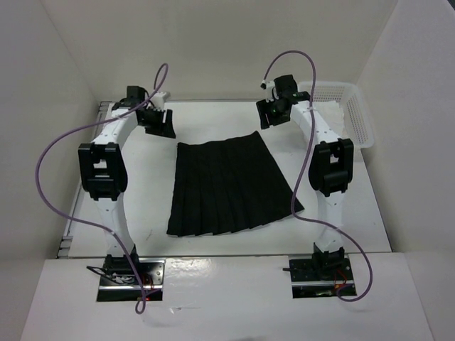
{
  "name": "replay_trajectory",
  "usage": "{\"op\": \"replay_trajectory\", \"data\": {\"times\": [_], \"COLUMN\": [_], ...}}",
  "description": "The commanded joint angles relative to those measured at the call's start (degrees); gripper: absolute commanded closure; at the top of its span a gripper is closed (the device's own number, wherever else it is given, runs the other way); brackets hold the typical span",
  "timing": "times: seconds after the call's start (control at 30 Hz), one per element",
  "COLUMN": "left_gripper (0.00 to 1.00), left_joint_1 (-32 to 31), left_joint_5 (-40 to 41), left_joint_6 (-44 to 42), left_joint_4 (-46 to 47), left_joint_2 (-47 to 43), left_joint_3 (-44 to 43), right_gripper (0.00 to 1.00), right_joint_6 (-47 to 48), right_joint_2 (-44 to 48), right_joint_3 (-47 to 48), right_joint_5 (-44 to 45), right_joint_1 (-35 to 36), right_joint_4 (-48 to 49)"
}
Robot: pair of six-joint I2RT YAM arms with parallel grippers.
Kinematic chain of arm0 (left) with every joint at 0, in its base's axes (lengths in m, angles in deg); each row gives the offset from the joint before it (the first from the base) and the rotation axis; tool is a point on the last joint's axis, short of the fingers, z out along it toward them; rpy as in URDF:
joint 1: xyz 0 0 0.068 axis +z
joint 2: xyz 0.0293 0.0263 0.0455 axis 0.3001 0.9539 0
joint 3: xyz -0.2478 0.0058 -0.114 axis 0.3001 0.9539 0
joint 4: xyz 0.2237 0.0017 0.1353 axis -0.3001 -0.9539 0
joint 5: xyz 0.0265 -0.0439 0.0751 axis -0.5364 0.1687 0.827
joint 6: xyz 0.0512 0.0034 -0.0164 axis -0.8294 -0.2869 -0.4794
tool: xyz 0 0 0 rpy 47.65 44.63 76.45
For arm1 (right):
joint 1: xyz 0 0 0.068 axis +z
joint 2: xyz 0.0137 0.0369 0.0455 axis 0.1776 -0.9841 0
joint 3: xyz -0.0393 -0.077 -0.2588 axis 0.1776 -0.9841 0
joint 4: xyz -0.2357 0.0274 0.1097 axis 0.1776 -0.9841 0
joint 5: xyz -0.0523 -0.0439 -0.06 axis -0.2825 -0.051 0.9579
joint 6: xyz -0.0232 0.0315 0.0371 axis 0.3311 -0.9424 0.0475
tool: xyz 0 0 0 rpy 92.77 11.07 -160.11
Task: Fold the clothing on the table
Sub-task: Fold the skirt
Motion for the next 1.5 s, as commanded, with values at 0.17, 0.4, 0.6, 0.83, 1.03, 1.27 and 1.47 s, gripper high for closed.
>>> {"op": "replay_trajectory", "data": {"times": [0.17, 0.4, 0.6, 0.83, 1.03, 1.27, 1.47], "left_gripper": [0.32, 0.33, 0.33, 0.34, 0.37, 0.37, 0.38], "left_joint_1": [-4.30, -4.83, -4.83, -5.97, -5.97, -5.97, -6.50], "left_joint_5": [5.36, 8.00, 7.38, 3.44, 1.93, 0.71, 0.18], "left_joint_6": [1.45, 1.45, 1.97, 1.97, 1.45, 0.92, 0.92], "left_joint_4": [-2.31, -1.70, -1.70, -1.70, -2.93, -3.54, -4.07], "left_joint_2": [6.47, 5.94, 7.70, 9.37, 11.48, 12.53, 12.53], "left_joint_3": [-4.31, -1.51, -2.64, -2.64, -3.96, -5.55, -5.55], "right_gripper": [0.34, 0.34, 0.34, 0.34, 0.34, 0.36, 0.44], "right_joint_6": [1.49, 1.49, 2.54, 3.60, 4.74, 5.79, 6.32], "right_joint_2": [-10.08, -17.63, -21.87, -25.38, -27.14, -28.89, -29.95], "right_joint_3": [13.70, 24.53, 31.83, 34.82, 35.88, 36.40, 36.93], "right_joint_5": [-4.00, -6.73, -7.96, -11.21, -11.92, -11.92, -12.45], "right_joint_1": [-2.97, -3.59, -3.59, -2.54, -2.01, -1.48, -1.48], "right_joint_4": [-3.28, -8.46, -10.58, -12.43, -14.19, -14.19, -14.71]}}
